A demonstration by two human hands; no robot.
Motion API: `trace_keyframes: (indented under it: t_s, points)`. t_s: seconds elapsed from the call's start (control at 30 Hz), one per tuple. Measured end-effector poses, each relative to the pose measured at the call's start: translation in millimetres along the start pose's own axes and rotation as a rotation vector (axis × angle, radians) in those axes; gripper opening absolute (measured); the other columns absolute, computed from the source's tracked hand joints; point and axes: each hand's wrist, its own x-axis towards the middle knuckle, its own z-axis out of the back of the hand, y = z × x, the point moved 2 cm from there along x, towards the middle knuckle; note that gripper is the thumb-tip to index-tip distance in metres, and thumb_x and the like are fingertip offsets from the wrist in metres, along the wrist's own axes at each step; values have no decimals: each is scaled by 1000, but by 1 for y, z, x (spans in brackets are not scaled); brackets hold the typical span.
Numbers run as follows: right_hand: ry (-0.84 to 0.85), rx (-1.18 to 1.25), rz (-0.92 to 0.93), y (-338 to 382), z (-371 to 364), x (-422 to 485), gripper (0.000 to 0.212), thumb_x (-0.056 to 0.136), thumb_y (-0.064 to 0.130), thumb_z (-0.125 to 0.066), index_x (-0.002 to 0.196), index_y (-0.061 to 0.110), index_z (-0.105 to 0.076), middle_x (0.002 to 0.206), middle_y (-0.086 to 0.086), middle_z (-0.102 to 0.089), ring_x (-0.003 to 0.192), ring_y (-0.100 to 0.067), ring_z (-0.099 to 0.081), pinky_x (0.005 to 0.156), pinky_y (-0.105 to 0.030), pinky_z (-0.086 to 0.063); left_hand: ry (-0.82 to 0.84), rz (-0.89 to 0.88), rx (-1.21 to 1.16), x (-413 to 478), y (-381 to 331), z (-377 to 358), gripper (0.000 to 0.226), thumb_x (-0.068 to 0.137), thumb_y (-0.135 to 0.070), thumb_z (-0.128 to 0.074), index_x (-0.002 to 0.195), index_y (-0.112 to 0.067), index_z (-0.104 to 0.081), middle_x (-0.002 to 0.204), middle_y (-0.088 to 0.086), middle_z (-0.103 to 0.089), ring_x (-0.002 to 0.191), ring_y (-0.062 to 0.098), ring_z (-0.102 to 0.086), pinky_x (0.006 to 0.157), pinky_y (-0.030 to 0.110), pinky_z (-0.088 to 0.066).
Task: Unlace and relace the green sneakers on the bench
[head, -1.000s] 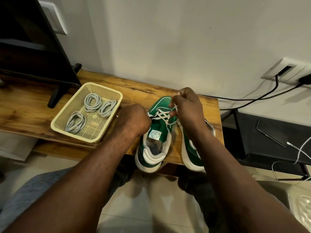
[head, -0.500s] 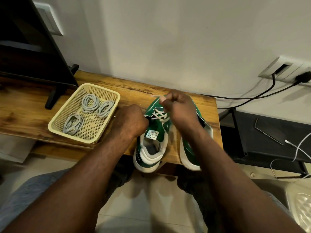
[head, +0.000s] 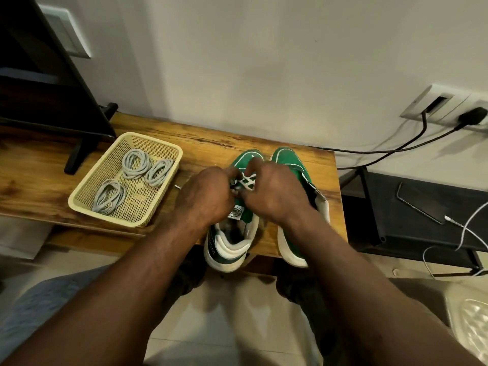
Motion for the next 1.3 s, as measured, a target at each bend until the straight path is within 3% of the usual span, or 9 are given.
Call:
trace_keyframes:
  t_s: [0.13,0.27,0.43,0.73,0.83,0.97,1.07,1.2,1.3]
  points:
    - [26,-71,-109,-7,-14,-3,57,84,26,-80,133,18,-53,107,-9,-67,96,-31,-67,73,-39,-58,62,-59,127,-1,0,-4,50,99,-27,-64,142,-51,-54,127,-1,-57,97,19,-59,71,33,-47]
    - [18,107,-229,-21,-15,1,58,83,19,-82,133,22,-52,105,-9,-68,90,-27,-68,74,-38,-63,158,-19,132,-4,-5,-9,64,97,-20,-68,149,-51,-46,140,5,-46,116,26,-58,91,43,-58]
    - [50,364,-319,-34,-14,5,46,83,17,-84,120,27,-59,102,-2,-71,83,-16,-68,58,-24,-47,164,6,164,-7,-9,-7,69,93,-23,-74,148,-52,-47,143,6,-39,122,28,-53,94,43,-55]
    - [35,421,-325,-27,-22,1,23,81,17,-68,101,22,-58,94,-1,-66,79,-23,-68,60,-34,-54,-39,59,65,-4,-9,-11,21,97,-43,-71,117,-39,-73,126,1,-36,121,24,-36,83,32,-38]
    - [-10,378,-340,-23,-26,-2,19,84,26,-70,98,20,-57,89,1,-64,78,-16,-58,57,-28,-38,-44,159,-80,0,-5,-9,10,96,-36,-74,105,-32,-76,127,-1,-39,123,21,-36,88,31,-34]
    - [3,356,-382,-25,-24,-2,25,83,25,-66,106,18,-57,95,-4,-64,88,-26,-65,71,-40,-57,-32,254,-443,6,0,-3,9,99,-25,-71,91,-23,-73,121,-1,-55,118,21,-53,100,30,-40]
    - [18,361,-398,-32,-20,-2,31,85,24,-65,113,15,-57,102,-6,-65,92,-28,-66,81,-48,-62,29,271,-674,8,4,9,18,97,-22,-72,79,-24,-72,94,-3,-74,97,23,-70,94,45,-58]
    - [13,372,-375,-32,-20,-2,34,79,33,-65,108,18,-56,98,-5,-67,84,-29,-71,75,-49,-64,85,4,-7,4,-4,16,37,94,-62,-63,81,-28,-66,81,-5,-66,81,17,-63,74,35,-52]
    - [23,366,-357,-28,-23,0,32,80,29,-68,107,17,-56,95,-3,-66,83,-27,-69,68,-39,-58,104,-43,160,2,-8,15,28,98,-57,-61,101,-32,-74,93,-2,-71,86,18,-63,75,34,-53]
